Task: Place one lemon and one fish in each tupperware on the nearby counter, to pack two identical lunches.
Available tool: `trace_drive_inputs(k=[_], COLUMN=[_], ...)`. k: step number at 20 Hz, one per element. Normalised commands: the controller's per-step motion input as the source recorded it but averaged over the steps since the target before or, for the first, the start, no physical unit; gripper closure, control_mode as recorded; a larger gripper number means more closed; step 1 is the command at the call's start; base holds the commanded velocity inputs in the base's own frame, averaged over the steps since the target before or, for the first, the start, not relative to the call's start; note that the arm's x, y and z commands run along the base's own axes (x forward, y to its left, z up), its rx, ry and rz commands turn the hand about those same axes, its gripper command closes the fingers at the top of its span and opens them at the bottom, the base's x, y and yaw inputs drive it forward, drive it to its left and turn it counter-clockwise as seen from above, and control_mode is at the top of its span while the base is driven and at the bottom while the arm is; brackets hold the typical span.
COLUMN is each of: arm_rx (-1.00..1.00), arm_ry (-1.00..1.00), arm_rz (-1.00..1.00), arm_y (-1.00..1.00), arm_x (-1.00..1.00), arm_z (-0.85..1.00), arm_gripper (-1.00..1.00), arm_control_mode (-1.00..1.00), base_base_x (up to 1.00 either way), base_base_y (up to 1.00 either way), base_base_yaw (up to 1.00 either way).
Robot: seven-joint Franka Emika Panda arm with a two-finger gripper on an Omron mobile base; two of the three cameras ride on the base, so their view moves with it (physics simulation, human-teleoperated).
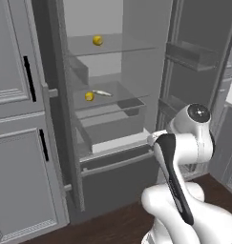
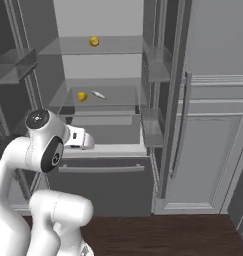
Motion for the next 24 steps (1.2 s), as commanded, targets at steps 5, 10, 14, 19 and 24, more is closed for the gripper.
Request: trace_drive_inputs(k=[5,10,14,19,24], arm_rx=[0.00,0.00,0.00,0.00,0.00], arm_ry=[0.00,0.00,0.00,0.00,0.00], arm_rz=[0.00,0.00,0.00,0.08,0.16], arm_y=[0.00,0.00,0.00,0.00,0.00], arm_x=[0.00,0.00,0.00,0.30,0.59], arm_z=[0.00,0.00,0.00,-0.18,-0.34], arm_gripper=[-1.00,-1.00,-1.00,-1.00,-1.00], arm_control_mode=[1.00,1.00,1.00,-1.00,-1.00], base_base_x=[1.00,1.00,0.86,0.20,0.00], base_base_y=[-0.04,-0.32,-0.21,0.00,0.00], base_base_yaw=[0.13,0.21,0.21,0.06,0.00])
